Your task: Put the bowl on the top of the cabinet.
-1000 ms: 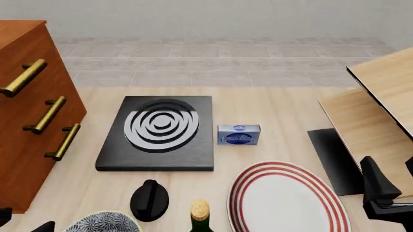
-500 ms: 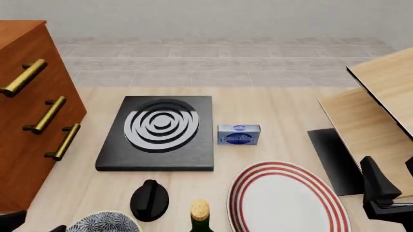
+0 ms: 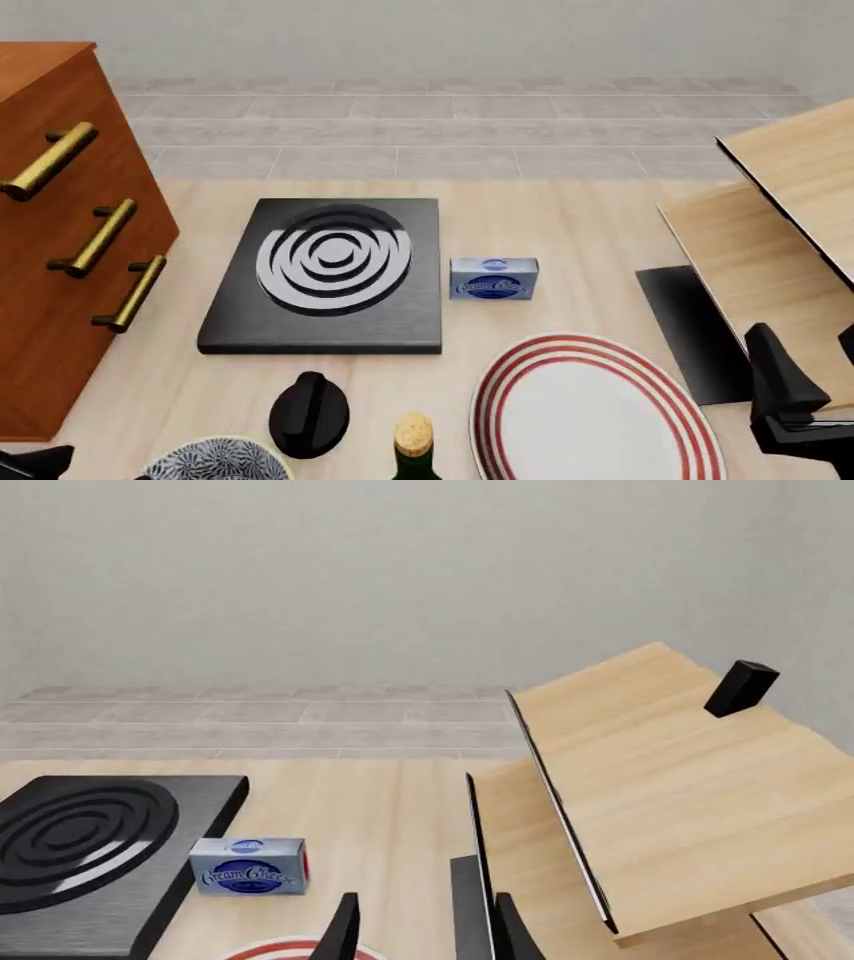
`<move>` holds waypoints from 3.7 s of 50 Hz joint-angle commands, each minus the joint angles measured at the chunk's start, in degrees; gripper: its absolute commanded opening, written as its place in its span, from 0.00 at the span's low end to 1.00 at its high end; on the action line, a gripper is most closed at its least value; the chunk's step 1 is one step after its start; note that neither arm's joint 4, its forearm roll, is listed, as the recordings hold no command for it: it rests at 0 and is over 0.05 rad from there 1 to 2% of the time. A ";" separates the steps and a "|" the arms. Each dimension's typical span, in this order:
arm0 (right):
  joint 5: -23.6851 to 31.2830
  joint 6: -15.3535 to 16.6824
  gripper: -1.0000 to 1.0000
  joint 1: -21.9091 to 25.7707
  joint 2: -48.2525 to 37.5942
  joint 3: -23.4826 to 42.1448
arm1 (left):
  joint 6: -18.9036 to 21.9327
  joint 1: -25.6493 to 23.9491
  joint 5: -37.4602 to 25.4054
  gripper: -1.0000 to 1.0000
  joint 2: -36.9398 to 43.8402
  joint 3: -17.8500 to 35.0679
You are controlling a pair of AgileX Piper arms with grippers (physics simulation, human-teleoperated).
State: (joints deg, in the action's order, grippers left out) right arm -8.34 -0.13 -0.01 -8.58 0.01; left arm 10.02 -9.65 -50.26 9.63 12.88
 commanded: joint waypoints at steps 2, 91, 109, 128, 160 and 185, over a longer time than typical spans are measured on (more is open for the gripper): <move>0.01 0.00 1.00 0.00 0.02 0.00 | 0.94 0.08 0.51 1.00 0.01 -1.43; -0.01 0.00 1.00 0.00 -0.02 0.00 | 4.87 0.62 12.59 1.00 5.58 -11.86; 0.01 0.00 1.00 0.00 0.02 0.00 | 5.62 1.79 9.95 0.00 1.27 -5.84; 0.00 0.01 1.00 0.00 0.00 0.00 | 4.78 2.89 7.75 0.00 0.25 -0.50; 0.02 0.00 1.00 -0.01 0.03 0.00 | -0.39 4.86 9.66 0.00 6.52 20.89; 0.03 -0.02 1.00 0.00 0.04 0.00 | -4.74 11.61 12.05 0.00 13.14 40.36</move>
State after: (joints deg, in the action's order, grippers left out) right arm -8.33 -0.12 -0.01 -8.56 0.01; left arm 7.34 -1.06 -39.16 20.42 45.88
